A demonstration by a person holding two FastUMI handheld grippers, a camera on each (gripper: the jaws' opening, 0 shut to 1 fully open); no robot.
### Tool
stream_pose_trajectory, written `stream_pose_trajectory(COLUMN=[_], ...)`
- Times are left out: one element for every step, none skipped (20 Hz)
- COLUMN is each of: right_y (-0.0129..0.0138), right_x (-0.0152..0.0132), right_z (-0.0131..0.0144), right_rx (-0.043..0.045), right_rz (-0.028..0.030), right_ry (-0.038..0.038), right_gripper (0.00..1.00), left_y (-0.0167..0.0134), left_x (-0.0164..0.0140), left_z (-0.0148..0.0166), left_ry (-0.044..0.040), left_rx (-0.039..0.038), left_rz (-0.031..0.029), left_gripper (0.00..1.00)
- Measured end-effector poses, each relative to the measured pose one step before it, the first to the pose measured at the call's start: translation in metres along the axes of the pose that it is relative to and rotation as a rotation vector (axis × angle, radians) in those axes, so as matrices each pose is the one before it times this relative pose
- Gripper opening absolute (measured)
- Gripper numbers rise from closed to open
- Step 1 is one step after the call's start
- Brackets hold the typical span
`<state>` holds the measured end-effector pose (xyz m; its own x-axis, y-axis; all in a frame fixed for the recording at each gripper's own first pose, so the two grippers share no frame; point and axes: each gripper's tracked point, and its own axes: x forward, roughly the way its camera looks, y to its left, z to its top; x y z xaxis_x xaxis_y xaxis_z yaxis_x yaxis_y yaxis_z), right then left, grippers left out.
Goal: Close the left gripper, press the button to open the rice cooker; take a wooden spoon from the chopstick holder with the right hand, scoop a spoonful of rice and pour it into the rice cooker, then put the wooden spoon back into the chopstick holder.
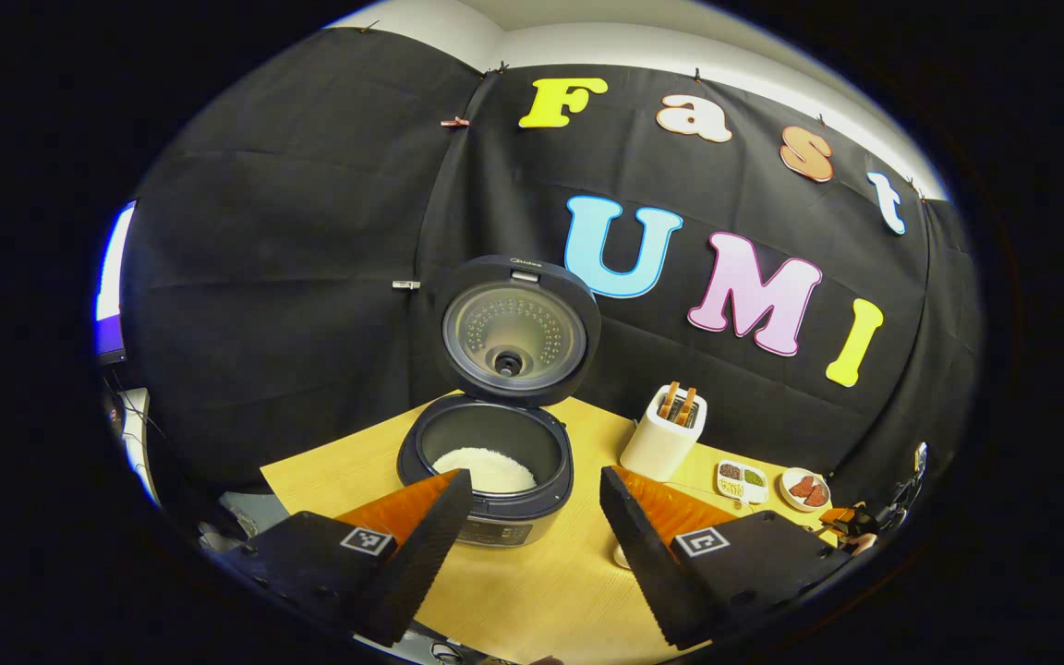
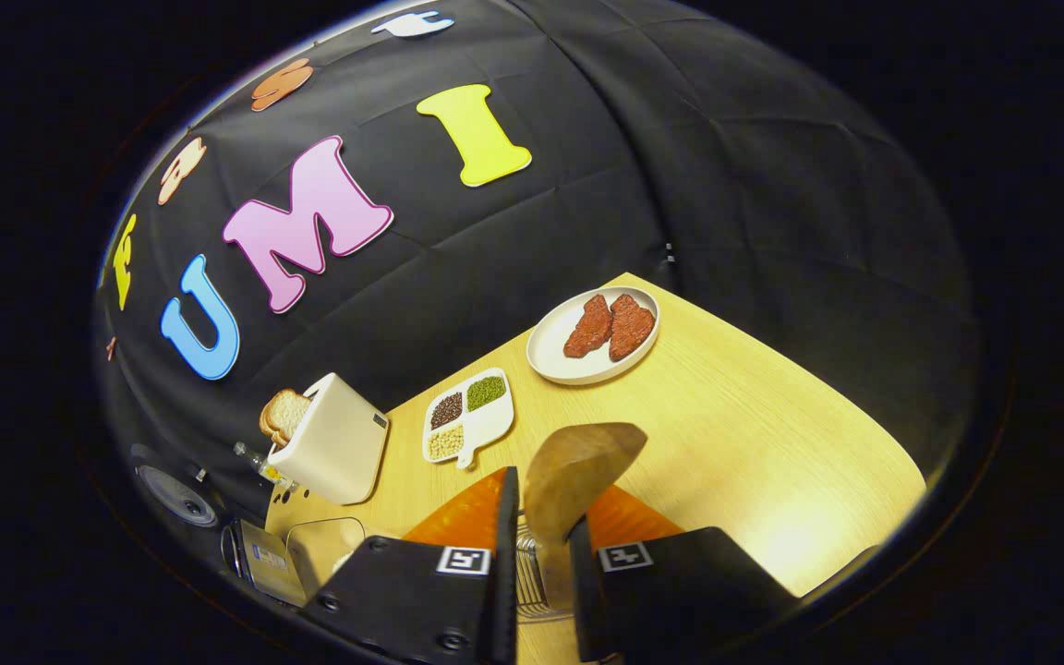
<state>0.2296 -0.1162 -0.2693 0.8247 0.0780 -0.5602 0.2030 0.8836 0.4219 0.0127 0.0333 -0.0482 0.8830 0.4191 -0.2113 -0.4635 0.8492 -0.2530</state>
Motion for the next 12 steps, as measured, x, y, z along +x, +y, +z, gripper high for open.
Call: stream_pose_trajectory(right_y=[-0.00327, -0.00182, -0.00279, -0.00033, -0.00001, 0.00078, -0.00012, 0.00126, 0.00183, 0.00139, 0.00428, 0.00337], right_x=[-0.00651, -0.00424, -0.00728, -0.00555, -0.01204, -0.00979, -0.01025, -0.01011, -0.01173, -0.01067, -0.01146, -0.01225], right_z=[0.00629, 0.00403, 0.00409, 0.0083, 0.00219, 0.00511, 0.0046, 0.00535, 0.00471, 0.00281, -0.00085, -0.00147], right_rx=[-0.00204, -0.00203, -0.00391, -0.00363, -0.00838, -0.016, -0.01938, -0.02212, -0.02343, -0.01811, -0.00853, -0.01105], right_rz=[-0.00808, -0.0078, -0.01197, 0.00082, -0.00663, -0.00499, -0.0067, -0.00125, -0.0006, 0.00103, 0.00929, 0.00301], right_ry=[-0.01256, -0.01, -0.01203, -0.01412, -0.01714, -0.01891, -0.02122, -0.02111, -0.01816, -0.01076, 0.00533, 0.00245], right_gripper=[0.44, 0.69, 0.6, 1.0, 1.0, 0.98, 0.98, 0.98, 0.98, 0.99, 0.99, 0.98], left_y=[0.0017, 0.00267, 0.00174, -0.00108, -0.00071, -0.00008, 0.00132, 0.00357, 0.00567, 0.00823, 0.00762, 0.00167], left_x=[-0.00037, 0.00173, 0.00228, 0.00192, 0.0017, 0.0029, 0.0036, 0.00522, 0.00424, 0.00528, 0.00491, 0.00326], left_z=[0.0042, 0.00351, 0.00409, 0.00576, 0.00807, 0.00691, 0.0095, 0.0086, 0.01018, 0.00871, 0.00802, 0.00856], left_ry=[-0.00689, -0.00432, 0.00072, -0.00274, -0.00781, -0.00757, -0.00779, -0.00576, -0.00526, -0.00197, -0.00122, -0.00306], left_rx=[0.00227, 0.0019, -0.00429, -0.00955, -0.00905, -0.00433, 0.00085, 0.01036, 0.01965, 0.02247, 0.0191, 0.0107], left_rz=[-0.00233, 0.00206, -0.00149, -0.01066, -0.01015, -0.00847, -0.00536, 0.0059, 0.0148, 0.02899, 0.03021, 0.00767], left_gripper=[0.95, 0.95, 0.95, 0.95, 0.95, 0.95, 0.95, 0.95, 0.95, 0.95, 0.95, 0.95])
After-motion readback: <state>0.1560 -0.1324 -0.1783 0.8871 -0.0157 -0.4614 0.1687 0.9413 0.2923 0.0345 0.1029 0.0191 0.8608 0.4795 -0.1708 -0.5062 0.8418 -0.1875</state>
